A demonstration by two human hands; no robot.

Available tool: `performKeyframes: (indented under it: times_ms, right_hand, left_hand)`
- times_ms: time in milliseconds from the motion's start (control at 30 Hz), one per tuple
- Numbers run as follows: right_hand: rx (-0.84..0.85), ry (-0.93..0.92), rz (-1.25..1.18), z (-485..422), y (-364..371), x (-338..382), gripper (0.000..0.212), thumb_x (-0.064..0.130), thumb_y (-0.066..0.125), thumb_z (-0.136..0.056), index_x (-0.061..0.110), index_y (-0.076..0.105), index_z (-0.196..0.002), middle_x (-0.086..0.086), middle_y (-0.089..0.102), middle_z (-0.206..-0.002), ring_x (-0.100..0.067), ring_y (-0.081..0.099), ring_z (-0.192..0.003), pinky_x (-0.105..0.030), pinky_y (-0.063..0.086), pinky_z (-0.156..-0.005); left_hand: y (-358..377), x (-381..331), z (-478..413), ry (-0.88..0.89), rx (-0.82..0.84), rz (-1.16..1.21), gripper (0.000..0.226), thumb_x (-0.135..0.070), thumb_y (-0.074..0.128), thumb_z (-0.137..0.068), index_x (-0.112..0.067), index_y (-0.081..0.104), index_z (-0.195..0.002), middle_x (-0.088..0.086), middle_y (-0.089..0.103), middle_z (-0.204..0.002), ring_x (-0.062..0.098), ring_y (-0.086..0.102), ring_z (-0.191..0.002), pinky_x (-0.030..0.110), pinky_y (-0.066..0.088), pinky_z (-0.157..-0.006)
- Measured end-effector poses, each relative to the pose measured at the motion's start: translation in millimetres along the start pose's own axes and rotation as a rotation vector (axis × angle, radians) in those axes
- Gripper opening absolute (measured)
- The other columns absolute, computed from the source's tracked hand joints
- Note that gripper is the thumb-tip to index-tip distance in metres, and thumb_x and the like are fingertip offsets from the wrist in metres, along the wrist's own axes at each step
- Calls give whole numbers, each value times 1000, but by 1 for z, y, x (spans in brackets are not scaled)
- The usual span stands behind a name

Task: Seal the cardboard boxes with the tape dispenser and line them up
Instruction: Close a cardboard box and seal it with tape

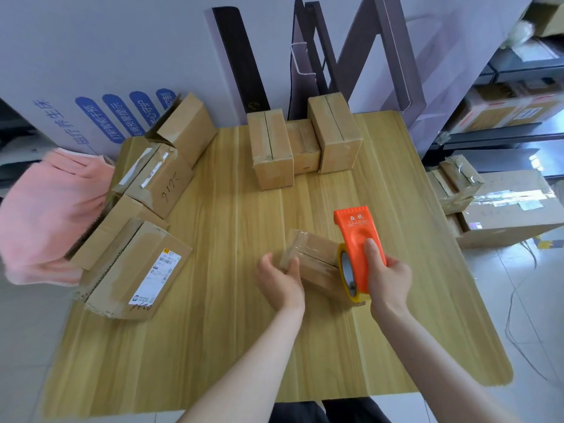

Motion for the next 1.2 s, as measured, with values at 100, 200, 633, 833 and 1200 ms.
performKeyframes:
  times_ms: [100,200,633,833,1200]
  right_hand:
    - [19,16,-11,0,3,5,40,33,63,-92,4,58,-64,-8,54,-55,-3,46,-26,-12,29,-26]
    - [30,13,-9,-3,3,8,40,34,63,-92,4,58,-65,-8,54,-54,-4,48,-27,-13,30,-26]
    - [19,-5,8,-9,2,3,42,38,64,-90,7,60,-62,-4,57,-53,-5,51,-35,-14,36,-31]
    - [23,3,14,-9,3,1,42,39,65,-89,8,58,-61,-4,58,-55,-3,51,-33,-15,36,-32]
    - [29,-1,1,-7,3,2,42,36,64,-90,7,58,-61,-2,55,-51,-3,51,-32,-14,34,-30]
  left_hand:
    - [1,-39,6,536,66,-179,33,-2,63,-85,-8,62,-117,5,60,-119,22,52,-114,35,45,-97]
    - [23,-53,10,672,252,-264,36,-3,52,-93,-9,59,-128,4,57,-132,19,49,-125,27,40,-105]
    - [55,-56,-23,325,403,-515,50,-3,57,-87,-14,46,-135,2,48,-136,21,48,-122,31,42,-97]
    - [62,-72,-45,326,626,-812,58,-23,77,-74,-23,55,-128,-4,47,-130,20,56,-115,30,46,-85]
    - [20,-39,-41,251,370,-452,93,-39,82,-69,-21,32,-146,1,34,-148,21,38,-133,40,40,-105]
Point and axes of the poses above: each hand's wrist, its own z-axis away from the middle knuckle, its own y-axis out of the palm, x = y × z, the point moved 7 cm from there along -z, towards the middle knuckle
